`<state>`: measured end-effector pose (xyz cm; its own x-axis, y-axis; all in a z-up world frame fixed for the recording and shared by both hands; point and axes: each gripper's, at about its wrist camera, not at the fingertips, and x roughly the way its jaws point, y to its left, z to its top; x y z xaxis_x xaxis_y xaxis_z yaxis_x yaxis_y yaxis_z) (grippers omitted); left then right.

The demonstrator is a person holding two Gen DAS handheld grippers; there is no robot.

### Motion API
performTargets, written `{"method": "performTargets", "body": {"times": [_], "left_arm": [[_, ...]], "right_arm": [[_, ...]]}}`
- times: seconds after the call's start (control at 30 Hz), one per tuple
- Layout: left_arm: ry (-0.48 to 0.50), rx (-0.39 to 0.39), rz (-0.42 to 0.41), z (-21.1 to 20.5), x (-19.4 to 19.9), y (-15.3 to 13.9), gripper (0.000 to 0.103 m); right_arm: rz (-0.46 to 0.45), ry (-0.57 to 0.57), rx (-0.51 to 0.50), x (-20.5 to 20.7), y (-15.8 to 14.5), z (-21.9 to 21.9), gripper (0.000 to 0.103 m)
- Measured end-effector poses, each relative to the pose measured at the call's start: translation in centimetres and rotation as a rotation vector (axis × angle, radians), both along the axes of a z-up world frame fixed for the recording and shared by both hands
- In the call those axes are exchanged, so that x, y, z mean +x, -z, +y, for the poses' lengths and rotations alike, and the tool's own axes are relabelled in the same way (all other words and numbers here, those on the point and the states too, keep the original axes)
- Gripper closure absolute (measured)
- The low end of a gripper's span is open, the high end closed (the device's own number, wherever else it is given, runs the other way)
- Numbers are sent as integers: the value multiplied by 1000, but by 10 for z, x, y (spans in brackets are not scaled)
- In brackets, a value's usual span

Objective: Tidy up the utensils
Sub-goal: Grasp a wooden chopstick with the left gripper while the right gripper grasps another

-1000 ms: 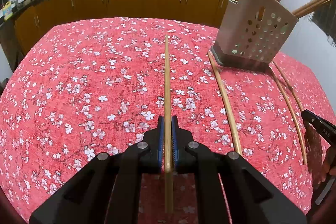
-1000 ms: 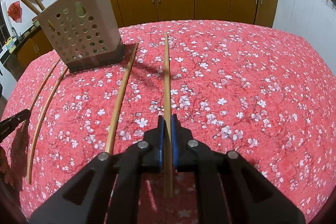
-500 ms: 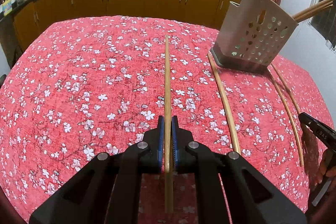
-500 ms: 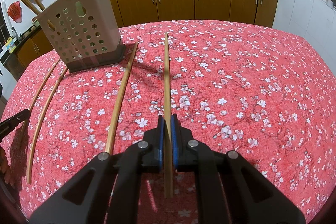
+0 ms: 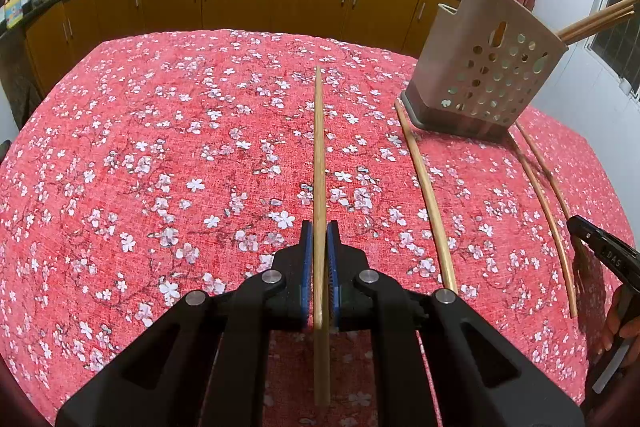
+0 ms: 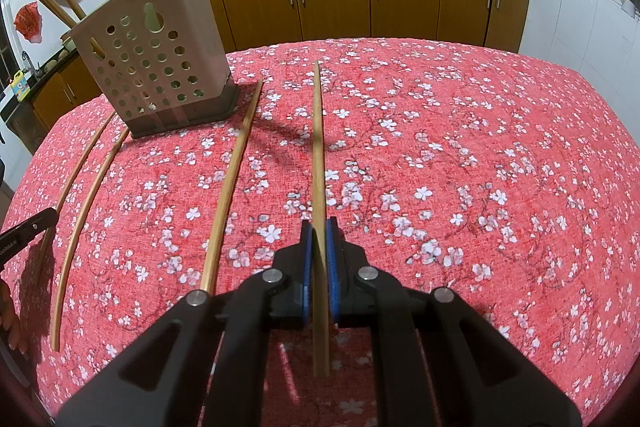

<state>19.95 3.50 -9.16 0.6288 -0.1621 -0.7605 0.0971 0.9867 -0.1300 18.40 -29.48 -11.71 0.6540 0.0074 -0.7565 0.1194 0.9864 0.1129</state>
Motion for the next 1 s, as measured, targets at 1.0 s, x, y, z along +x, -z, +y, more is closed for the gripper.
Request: {"method": "performTargets", "body": {"times": [1.0], "left_arm": [[2, 87, -1, -16, -5, 1, 95]], "right_arm": [[-8, 5, -5, -10, -4, -1, 95]]}}
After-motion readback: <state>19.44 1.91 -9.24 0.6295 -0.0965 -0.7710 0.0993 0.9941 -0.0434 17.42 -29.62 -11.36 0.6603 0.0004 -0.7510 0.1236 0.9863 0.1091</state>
